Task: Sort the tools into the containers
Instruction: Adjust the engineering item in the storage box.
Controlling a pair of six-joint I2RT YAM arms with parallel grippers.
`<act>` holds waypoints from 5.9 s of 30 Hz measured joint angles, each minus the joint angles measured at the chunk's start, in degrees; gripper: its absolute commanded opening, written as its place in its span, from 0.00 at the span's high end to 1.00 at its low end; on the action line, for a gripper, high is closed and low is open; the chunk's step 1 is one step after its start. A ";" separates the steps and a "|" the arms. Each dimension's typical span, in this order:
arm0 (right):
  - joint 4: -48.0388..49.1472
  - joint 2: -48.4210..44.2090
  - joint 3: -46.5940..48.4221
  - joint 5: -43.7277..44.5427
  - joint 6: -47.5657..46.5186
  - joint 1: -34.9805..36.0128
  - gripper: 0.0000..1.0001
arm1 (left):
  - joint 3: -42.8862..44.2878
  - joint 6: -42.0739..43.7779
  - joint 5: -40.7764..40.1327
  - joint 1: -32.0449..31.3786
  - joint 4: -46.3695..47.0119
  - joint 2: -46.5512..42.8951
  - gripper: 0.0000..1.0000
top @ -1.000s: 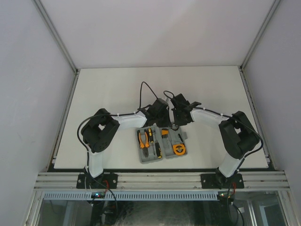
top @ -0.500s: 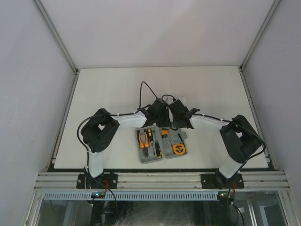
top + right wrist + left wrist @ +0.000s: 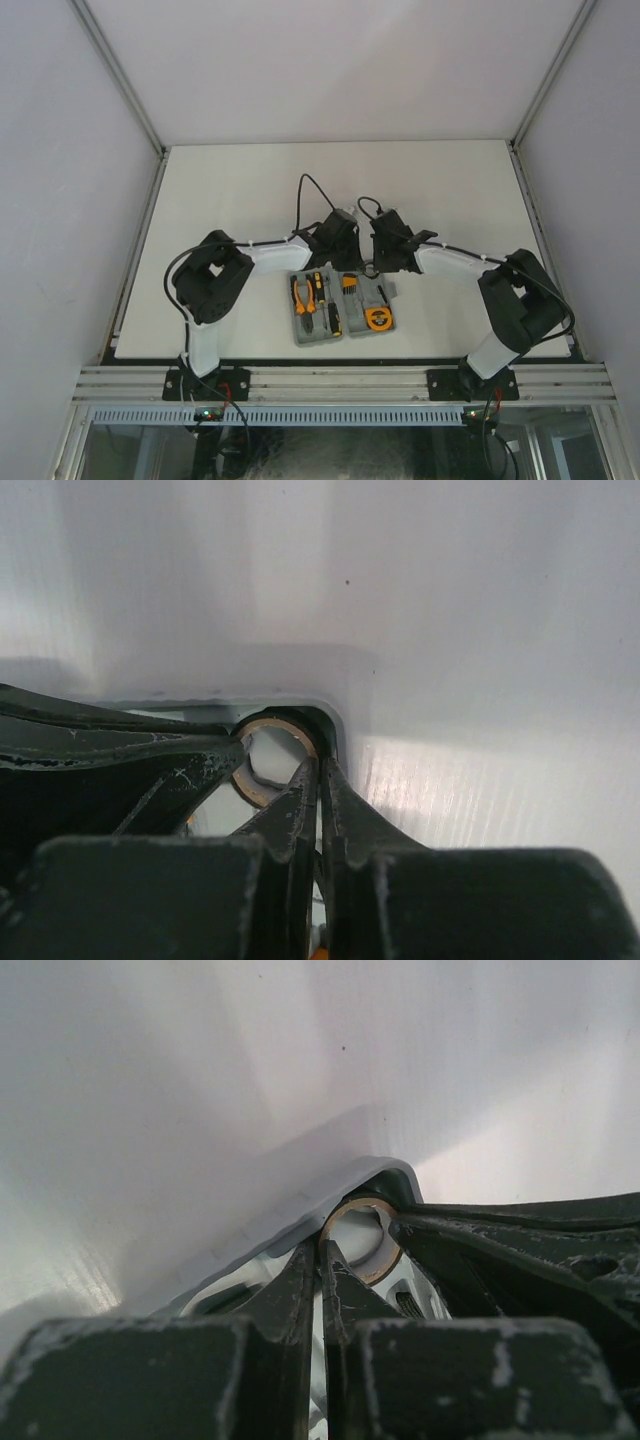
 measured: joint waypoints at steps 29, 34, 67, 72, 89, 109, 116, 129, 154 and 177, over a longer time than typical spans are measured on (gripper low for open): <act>-11.91 -1.75 4.96 -9.46 -0.04 -4.44 1.00 | 0.00 -0.02 0.20 -0.22 0.28 0.00 0.93; -11.45 -0.46 4.98 -9.51 -0.07 -4.48 1.00 | 0.00 -0.02 0.20 -0.22 0.31 0.00 0.93; -11.15 3.82 7.15 -10.56 -0.33 -5.49 1.00 | 0.00 -0.02 0.07 -0.20 0.42 0.00 0.94; -12.59 4.87 8.44 -10.51 -0.63 -5.46 1.00 | 0.00 -0.02 -0.07 -0.20 0.44 0.00 0.94; -19.87 11.19 16.11 -7.06 -2.84 -3.39 1.00 | 0.00 0.02 -0.11 -0.09 0.52 0.00 0.94; -11.87 -14.58 7.30 -7.72 -3.67 -4.48 0.77 | 0.02 3.30 -0.52 6.08 -3.13 -10.88 0.74; -11.91 -20.35 -1.33 -6.34 -3.19 -5.97 0.75 | -2.54 5.27 -3.48 7.23 -5.33 -23.30 0.72; -11.56 -30.58 -10.27 -6.49 -0.28 -7.43 0.62 | -28.39 5.11 -9.94 8.81 -8.66 -49.09 0.64; -7.93 -29.16 -15.06 -16.92 0.37 -11.56 0.51 | -45.81 1.27 -7.85 18.16 -10.95 -66.01 0.59; 1.68 -16.61 -16.70 -26.67 -2.78 -16.72 0.75 | -51.34 -0.94 -6.25 18.25 -6.56 -63.93 0.60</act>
